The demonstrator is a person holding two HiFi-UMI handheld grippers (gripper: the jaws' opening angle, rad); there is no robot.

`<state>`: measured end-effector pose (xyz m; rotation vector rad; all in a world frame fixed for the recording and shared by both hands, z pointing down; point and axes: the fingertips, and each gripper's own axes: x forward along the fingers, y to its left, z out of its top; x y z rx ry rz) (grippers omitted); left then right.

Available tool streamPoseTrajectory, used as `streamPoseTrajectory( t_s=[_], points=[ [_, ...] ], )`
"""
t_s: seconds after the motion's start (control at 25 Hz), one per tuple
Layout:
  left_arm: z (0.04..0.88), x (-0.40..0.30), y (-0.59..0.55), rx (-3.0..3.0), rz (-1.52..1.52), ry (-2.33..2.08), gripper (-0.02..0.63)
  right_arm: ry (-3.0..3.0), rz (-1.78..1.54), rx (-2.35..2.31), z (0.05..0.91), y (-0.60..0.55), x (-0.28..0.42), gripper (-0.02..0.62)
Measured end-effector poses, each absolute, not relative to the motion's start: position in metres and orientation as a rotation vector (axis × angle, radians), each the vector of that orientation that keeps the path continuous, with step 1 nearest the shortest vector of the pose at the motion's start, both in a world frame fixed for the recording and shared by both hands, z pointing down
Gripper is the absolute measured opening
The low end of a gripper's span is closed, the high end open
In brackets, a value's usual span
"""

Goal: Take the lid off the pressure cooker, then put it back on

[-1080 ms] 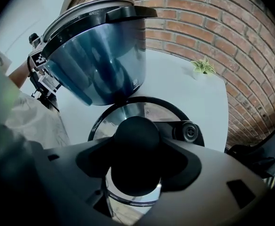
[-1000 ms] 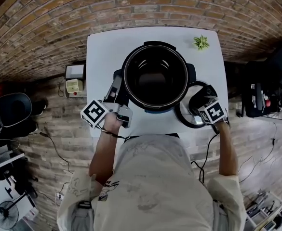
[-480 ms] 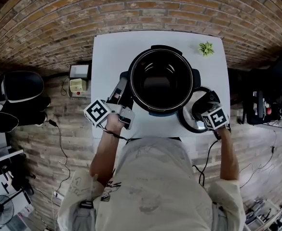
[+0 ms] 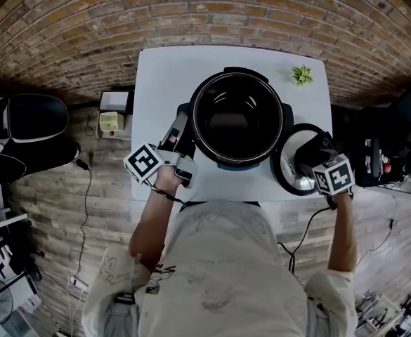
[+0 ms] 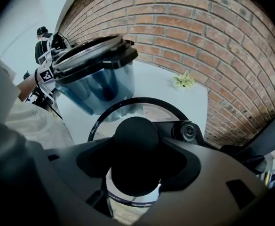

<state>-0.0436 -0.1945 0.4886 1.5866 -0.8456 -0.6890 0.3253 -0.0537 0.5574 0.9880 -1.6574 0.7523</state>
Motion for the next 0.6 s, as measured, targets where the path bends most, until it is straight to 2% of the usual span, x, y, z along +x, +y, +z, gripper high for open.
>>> streamPoseTrajectory(
  t_s=[0.32,0.6],
  points=[
    [0.49,-0.044,-0.195,1.593,-0.69,-0.843,0.089,-1.685,0.633,1.03,0.457,-0.075,0.344,0.291],
    [0.49,-0.044,-0.195,1.601,-0.694,-0.846,0.089,-1.781,0.47,1.004,0.372,-0.106,0.318,0.291]
  ],
)
